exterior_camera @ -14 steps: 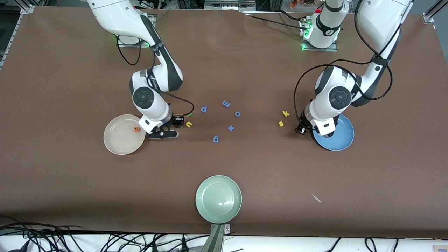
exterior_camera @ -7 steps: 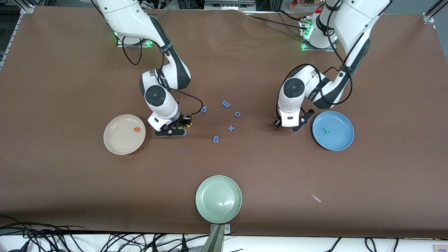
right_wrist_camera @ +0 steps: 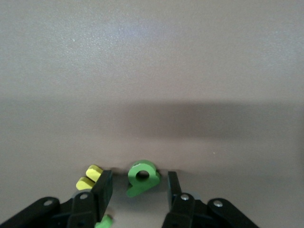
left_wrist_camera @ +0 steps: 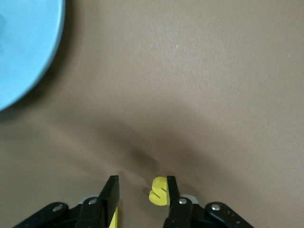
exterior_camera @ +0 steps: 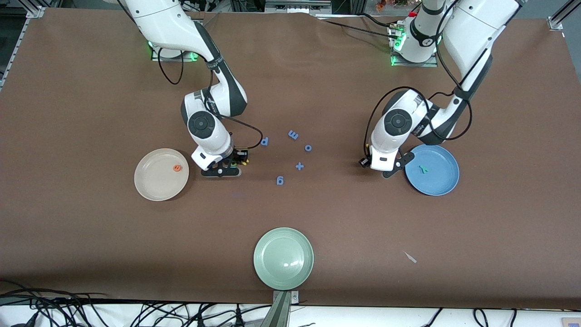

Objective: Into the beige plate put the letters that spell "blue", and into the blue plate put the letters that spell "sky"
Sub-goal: 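Grasp the green a with the right gripper while the left gripper grasps the yellow s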

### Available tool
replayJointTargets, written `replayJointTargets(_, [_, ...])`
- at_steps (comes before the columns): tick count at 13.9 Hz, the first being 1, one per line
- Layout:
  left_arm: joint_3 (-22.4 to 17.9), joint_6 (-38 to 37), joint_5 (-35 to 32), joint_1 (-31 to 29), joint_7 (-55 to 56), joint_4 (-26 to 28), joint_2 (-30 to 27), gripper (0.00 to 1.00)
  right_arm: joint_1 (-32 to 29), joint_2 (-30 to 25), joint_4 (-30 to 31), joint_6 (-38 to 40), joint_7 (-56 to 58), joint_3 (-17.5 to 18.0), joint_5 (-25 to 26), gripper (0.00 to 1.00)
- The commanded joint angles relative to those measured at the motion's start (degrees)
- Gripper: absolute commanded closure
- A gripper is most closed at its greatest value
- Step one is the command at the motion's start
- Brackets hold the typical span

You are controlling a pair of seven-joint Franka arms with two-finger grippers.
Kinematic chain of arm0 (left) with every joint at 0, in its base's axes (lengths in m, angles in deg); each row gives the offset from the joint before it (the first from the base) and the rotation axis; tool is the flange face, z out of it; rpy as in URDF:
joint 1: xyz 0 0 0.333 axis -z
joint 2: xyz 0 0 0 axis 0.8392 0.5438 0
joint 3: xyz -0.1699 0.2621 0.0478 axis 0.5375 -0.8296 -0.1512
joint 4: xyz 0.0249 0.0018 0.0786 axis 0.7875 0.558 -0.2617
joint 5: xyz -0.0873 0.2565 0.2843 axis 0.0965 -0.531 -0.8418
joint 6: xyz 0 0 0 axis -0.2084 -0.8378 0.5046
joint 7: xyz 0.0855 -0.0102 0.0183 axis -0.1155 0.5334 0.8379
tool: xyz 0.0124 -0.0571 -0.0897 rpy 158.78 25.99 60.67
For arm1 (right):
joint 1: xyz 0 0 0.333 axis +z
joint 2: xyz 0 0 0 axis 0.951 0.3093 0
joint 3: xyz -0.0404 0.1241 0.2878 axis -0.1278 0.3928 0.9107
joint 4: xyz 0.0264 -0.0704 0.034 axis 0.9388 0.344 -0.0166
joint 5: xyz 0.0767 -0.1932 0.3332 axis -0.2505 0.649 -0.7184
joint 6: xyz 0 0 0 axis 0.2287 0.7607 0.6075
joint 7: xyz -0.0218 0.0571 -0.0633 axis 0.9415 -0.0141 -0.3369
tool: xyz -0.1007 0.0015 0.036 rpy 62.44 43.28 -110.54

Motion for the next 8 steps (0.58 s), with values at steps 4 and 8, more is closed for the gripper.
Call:
replayJointTargets(4, [1.3, -0.4, 1.8, -0.8, -6.6, 0.1, -0.7, 0.54, 0.4, 0.5, 3.0, -3.9, 1.0, -0.4, -0.3, 0.50])
replayJointTargets(8, [1.3, -0.4, 1.8, -0.8, -13.9, 0.3, -0.5, 0.53, 0.4, 0.4, 2.9, -3.9, 1.0, -0.4, -0.3, 0.59])
